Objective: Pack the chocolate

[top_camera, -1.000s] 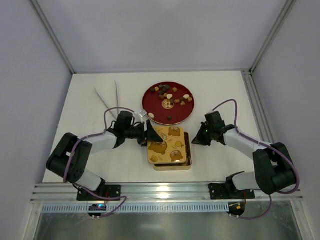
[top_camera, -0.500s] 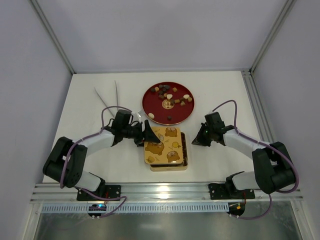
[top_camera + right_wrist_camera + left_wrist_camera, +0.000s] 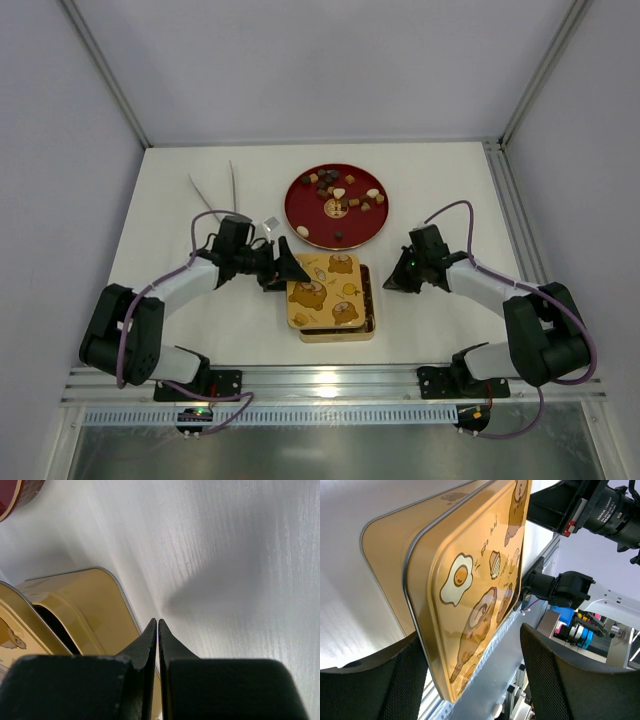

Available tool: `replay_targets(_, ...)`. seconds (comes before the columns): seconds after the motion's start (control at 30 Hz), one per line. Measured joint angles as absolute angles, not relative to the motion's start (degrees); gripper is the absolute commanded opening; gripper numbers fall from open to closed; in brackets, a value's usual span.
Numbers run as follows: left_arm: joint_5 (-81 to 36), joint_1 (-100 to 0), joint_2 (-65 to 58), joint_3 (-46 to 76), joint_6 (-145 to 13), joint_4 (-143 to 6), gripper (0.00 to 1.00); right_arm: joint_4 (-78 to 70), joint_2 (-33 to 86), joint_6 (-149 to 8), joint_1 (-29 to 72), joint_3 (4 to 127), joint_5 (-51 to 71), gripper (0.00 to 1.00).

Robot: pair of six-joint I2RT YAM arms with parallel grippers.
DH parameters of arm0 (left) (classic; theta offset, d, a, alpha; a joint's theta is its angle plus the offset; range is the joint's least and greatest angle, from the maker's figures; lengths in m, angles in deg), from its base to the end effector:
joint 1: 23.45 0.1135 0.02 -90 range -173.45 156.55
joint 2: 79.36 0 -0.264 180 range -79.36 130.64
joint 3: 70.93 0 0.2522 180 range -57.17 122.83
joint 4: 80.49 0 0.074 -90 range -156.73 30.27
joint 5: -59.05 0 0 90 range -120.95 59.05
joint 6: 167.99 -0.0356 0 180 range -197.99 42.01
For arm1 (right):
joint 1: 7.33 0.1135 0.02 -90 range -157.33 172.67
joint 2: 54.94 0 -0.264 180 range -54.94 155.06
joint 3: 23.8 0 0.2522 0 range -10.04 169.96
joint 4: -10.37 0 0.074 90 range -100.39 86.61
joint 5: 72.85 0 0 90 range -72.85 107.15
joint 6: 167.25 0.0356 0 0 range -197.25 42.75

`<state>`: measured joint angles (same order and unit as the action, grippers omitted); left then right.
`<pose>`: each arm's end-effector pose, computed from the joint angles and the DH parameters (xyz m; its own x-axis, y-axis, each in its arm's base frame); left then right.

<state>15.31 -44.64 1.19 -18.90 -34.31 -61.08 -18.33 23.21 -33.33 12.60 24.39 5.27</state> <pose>0.2372 -0.1195 0.1803 -0.9849 -0.1303 -0.1142 0.0292 0.5250 -0.8506 0.2240 0.0890 0.1530 -0.8796 0.4031 -0.2527 0.2442 0.8383 0.4874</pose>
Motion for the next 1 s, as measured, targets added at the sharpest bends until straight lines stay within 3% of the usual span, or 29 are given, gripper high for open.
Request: replay_targets(1.0, 8.14, -43.94, 0.78, -13.96, -42.55, -44.49, 0.59, -17.98, 23.56, -32.02, 17.47, 24.33, 7.15, 0.04)
